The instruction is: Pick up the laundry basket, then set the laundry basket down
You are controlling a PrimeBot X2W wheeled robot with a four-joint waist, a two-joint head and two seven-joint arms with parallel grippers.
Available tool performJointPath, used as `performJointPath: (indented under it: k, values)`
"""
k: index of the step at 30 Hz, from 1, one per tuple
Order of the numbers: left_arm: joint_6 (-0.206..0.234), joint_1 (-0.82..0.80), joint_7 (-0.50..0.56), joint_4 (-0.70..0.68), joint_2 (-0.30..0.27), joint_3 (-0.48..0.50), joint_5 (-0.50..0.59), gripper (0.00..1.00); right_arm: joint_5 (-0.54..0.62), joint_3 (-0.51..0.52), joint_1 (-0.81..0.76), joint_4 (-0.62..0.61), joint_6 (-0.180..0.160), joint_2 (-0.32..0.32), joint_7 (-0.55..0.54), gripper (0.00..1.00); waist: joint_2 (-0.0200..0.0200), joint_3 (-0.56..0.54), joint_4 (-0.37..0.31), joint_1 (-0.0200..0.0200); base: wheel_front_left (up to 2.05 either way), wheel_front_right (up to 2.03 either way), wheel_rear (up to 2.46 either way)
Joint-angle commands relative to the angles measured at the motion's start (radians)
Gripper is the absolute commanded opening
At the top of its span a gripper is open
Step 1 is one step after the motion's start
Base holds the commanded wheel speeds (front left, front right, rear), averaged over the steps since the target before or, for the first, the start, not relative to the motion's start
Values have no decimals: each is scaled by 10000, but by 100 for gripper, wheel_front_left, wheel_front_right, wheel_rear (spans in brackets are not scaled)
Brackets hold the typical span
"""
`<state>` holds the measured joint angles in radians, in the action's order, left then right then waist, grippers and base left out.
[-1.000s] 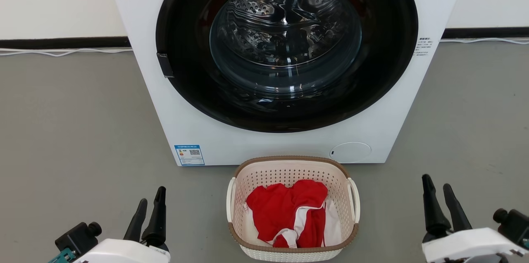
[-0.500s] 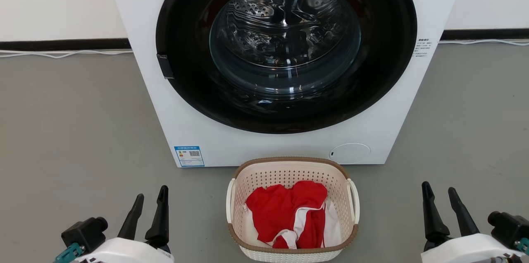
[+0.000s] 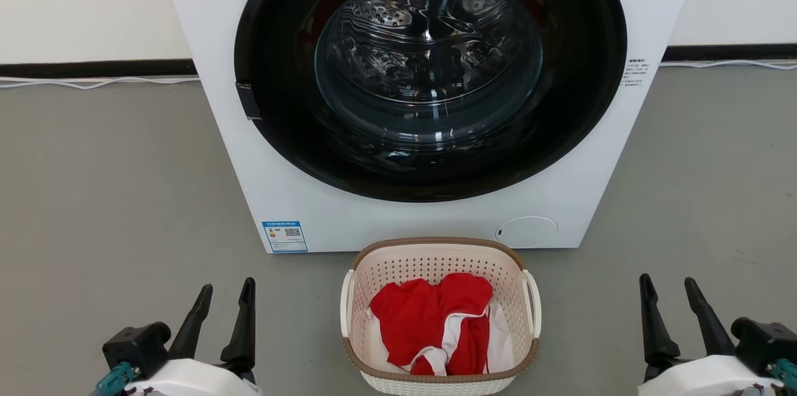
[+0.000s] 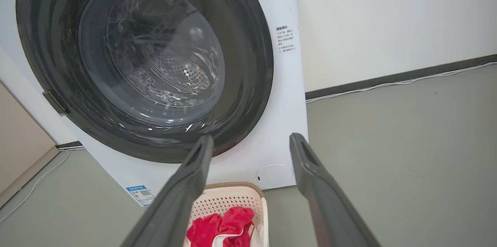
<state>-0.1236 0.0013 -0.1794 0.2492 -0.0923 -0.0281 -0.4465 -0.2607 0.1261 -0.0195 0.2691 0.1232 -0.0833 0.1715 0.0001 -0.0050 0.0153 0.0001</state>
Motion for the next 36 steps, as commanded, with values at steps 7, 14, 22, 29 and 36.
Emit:
performJointPath:
  k: [7, 14, 22, 29, 36]
  values:
    - [-55, -198, -327, -333, -194, 204, 1064, 100, 1098, -20, 139, -257, 64, -165, 406, 100, -1, -44, -21, -1, 0, 0, 0]
    - [-62, -151, -532, -329, -257, 187, 1919, 100, 1985, 25, 63, -308, 69, -193, 610, 100, -1, -61, -31, -1, 0, 0, 0]
    - [-69, -150, -766, -226, -340, 133, 2844, 100, 3002, 105, 14, -330, 74, -210, 845, 100, -1, -33, -62, -1, 0, 0, 0]
    - [-71, -180, -824, -157, -367, 135, 3055, 100, 3235, 176, -8, -322, 75, -189, 903, 100, -1, -18, -66, -1, 0, 0, 0]
    - [-71, -179, -824, -127, -360, 156, 3048, 100, 3215, 198, -23, -298, 75, -138, 903, 100, -1, 2, -45, -1, 0, 0, 0]
